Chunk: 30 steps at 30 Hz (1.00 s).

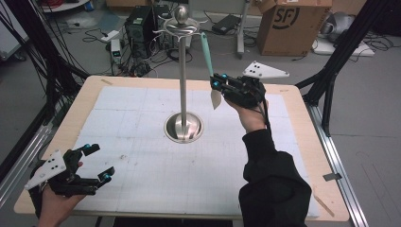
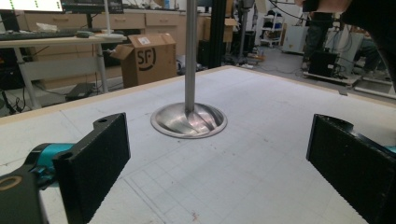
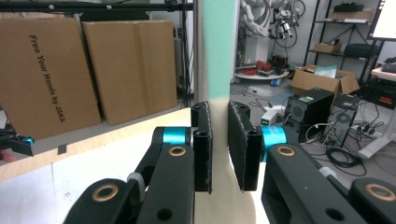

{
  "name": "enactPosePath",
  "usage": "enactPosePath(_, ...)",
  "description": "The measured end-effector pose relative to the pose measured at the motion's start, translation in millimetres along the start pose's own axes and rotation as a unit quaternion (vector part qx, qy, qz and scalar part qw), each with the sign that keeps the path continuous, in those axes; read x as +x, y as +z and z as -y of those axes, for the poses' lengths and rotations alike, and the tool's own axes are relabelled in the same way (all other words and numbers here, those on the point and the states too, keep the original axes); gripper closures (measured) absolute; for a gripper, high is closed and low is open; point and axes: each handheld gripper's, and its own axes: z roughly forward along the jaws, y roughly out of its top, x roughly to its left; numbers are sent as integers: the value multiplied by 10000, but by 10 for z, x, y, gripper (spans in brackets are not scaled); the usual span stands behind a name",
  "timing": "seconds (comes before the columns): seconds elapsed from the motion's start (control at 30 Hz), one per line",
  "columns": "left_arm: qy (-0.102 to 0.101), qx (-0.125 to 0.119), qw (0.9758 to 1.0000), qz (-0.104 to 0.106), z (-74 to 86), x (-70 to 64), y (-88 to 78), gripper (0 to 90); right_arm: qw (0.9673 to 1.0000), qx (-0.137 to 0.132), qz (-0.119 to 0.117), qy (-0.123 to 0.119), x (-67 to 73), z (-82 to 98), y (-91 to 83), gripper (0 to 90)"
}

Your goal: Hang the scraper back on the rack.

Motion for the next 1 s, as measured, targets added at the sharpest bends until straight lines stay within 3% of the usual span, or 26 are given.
enactPosePath(0.3, 3, 29, 10000, -53, 8, 6, -11, 66, 9999, -87, -32, 130, 30, 41, 101, 804)
enactPosePath(0.57, -9, 30, 10000, -17, 13, -2, 2, 66, 9997, -99, 233, 34, 100, 53, 193, 777)
enactPosePath(0.73, -44, -14, 10000, -24, 18, 18, 6, 66, 9992, -180, 343, -110, 137, 81, 134, 608)
enactPosePath(1.0, -82, -97, 9999, -84, 28, 57, 28, 66, 9992, -162, 367, 26, 103, 284, -1, 305)
